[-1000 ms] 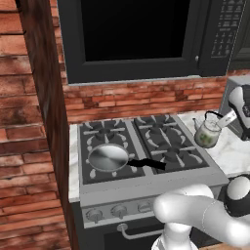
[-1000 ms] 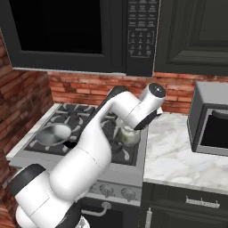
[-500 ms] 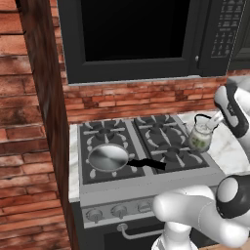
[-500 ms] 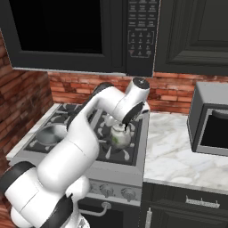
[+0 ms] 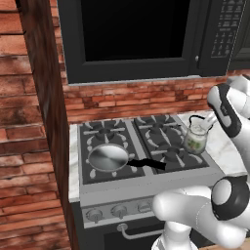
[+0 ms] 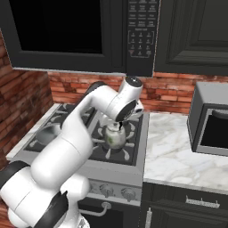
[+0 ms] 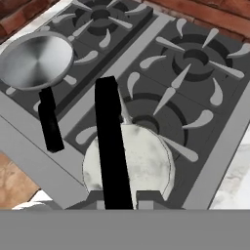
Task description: Pick the kettle from the counter and place it on a stove burner. Then turn the burner on.
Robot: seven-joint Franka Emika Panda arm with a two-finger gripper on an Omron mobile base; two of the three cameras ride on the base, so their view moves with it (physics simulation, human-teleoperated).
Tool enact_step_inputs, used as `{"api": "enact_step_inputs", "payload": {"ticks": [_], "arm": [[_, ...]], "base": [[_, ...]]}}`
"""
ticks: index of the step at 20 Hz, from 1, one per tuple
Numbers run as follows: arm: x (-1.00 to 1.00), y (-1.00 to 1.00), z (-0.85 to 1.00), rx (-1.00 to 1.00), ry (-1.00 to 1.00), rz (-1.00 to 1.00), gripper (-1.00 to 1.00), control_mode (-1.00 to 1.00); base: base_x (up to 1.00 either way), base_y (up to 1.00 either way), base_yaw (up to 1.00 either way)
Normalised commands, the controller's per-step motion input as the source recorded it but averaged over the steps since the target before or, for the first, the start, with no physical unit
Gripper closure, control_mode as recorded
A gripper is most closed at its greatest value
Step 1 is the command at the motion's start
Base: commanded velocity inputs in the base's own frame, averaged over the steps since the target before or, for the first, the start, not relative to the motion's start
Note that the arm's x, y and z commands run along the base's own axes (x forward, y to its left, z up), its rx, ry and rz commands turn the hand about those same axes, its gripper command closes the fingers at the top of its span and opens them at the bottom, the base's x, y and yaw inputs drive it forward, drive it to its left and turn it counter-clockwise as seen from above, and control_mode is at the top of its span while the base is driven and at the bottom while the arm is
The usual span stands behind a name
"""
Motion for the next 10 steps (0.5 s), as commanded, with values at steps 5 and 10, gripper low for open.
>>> {"api": "enact_step_inputs", "payload": {"ticks": [5, 10], "arm": [[0.06, 0.16, -0.03, 0.0, 0.0, 0.0, 1.0, -1.0], [0.15, 0.22, -0.02, 0.0, 0.0, 0.0, 1.0, -1.0]], "base": [[0.0, 0.0, 0.0], [0.0, 0.0, 0.0]]}}
